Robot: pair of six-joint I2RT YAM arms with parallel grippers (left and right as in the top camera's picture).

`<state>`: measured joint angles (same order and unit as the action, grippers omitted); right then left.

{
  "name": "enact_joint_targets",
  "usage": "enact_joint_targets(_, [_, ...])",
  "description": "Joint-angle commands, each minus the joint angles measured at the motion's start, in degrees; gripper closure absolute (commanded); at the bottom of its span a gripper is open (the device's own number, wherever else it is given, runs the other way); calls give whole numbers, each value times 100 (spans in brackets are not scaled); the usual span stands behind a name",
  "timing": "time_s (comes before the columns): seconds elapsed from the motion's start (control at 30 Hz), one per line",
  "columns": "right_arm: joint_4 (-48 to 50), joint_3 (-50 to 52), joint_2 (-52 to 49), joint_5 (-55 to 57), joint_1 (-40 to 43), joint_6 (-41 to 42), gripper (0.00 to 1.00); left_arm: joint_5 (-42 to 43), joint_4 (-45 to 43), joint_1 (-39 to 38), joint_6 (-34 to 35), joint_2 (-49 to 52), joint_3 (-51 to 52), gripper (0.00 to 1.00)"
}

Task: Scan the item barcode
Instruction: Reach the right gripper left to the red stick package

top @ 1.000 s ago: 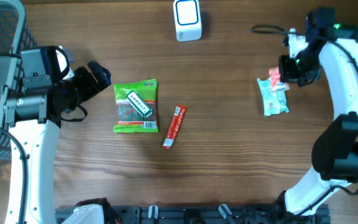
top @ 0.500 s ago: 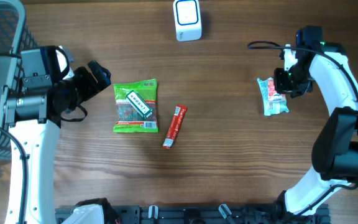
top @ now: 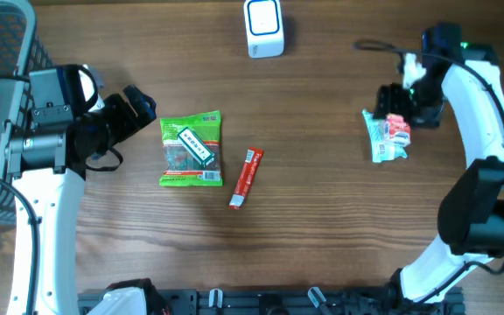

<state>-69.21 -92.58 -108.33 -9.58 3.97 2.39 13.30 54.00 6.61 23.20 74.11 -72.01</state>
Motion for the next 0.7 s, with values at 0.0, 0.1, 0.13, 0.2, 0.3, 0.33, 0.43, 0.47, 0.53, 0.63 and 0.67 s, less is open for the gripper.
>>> enact_joint_targets(0.0, [-116, -223, 361, -859, -855, 481, 21, -33, -15, 31, -50, 17, -70, 0])
enact_joint_targets(0.1, [114, -168, 354, -861, -1659, 1064, 15, -33, -15, 33, -50, 17, -70, 0])
enact_joint_targets(0.13, [369, -81, 354, -887, -2011, 1438, 5, -33, -15, 33, -50, 17, -70, 0])
enact_joint_targets(0.2, [918, 76, 339, -1008, -2691, 2253, 0, -33, -15, 33, -50, 17, -70, 0])
enact_joint_targets(0.3, [1563, 315, 278, -981, -3532, 3237, 7, -33, -15, 31, -50, 17, -70, 0])
enact_joint_targets(0.33, [1764, 404, 254, -955, -3773, 3407, 20, -33, -13, 31, -50, 17, -70, 0])
enact_joint_targets(0.43, [2124, 660, 179, -463, -4470, 4183, 32, -33, -15, 33, -50, 17, -70, 0])
enact_joint_targets(0.47, [2188, 748, 164, -201, -4651, 4419, 36, -33, -13, 33, -50, 17, -70, 0])
enact_joint_targets(0.53, [2203, 935, 160, 389, -4968, 4983, 44, -33, -15, 31, -50, 17, -70, 0])
enact_joint_targets(0.63, [2210, 1252, 160, 949, -5353, 5810, 48, -33, -15, 33, -50, 17, -70, 0])
enact_joint_targets(0.67, [2218, 1419, 160, 1189, -5504, 6212, 47, -33, -15, 33, -50, 17, -70, 0])
